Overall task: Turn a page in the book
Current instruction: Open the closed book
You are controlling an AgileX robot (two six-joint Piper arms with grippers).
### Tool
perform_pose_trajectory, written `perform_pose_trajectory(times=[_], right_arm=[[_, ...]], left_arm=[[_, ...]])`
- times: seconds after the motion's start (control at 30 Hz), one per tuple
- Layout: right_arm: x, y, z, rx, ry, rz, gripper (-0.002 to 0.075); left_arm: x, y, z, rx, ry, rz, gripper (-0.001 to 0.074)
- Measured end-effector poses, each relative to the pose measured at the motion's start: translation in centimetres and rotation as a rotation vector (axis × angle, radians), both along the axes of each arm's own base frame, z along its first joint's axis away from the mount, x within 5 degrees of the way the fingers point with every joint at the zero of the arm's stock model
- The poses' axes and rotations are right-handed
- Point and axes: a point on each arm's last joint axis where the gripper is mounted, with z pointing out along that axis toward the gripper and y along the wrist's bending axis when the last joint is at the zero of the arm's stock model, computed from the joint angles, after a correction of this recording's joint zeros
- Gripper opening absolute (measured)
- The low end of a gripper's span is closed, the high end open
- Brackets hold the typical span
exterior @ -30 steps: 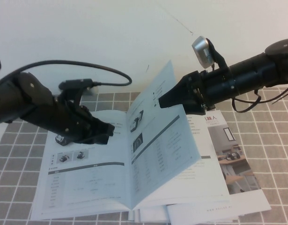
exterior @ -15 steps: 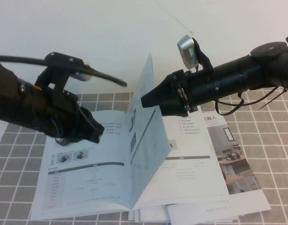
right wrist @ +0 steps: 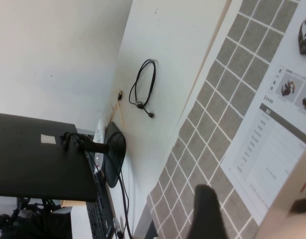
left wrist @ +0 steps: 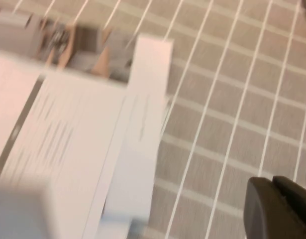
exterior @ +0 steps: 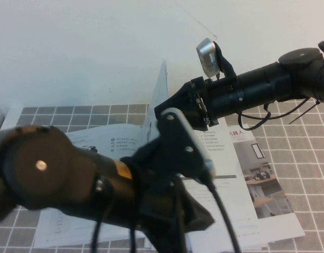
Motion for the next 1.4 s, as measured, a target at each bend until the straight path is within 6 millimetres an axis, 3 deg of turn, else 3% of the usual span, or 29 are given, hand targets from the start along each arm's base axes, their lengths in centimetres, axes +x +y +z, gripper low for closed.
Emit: perform_pose_trajectory(times=[0.17,0.47,0.8,1.17,1.4], right_arm=[[0.0,0.0,0.0,0.002,0.001,-0.001,0.0449],[0.0,0.0,0.0,0.003,0.000,-0.001,0.0449],[0.0,0.0,0.0,0.004,-0.007,0.001,0.0449],[-0.1,-0.2,-0.1,-0.022,-0.052,0.023,0.0449],[0.0,-1.0,0.9,-0.028,-0.082,0.012,0.0449]], left_arm=[[-0.8,-4.1,-1.2,-0.043,-0.106,-0.045,-0.0004],[1.8,-7.1,-5.7,0.047,-0.229,-0.013,-0.0004],[3.8,-6.8,-8.8,0.173,-0.219,0.015,-0.0004],[5.0,-5.8,-8.9,0.194,-0.203,0.093,-0.0004],[5.8,-5.1,-9.0,0.200,-0.190,0.151,-0.0004]])
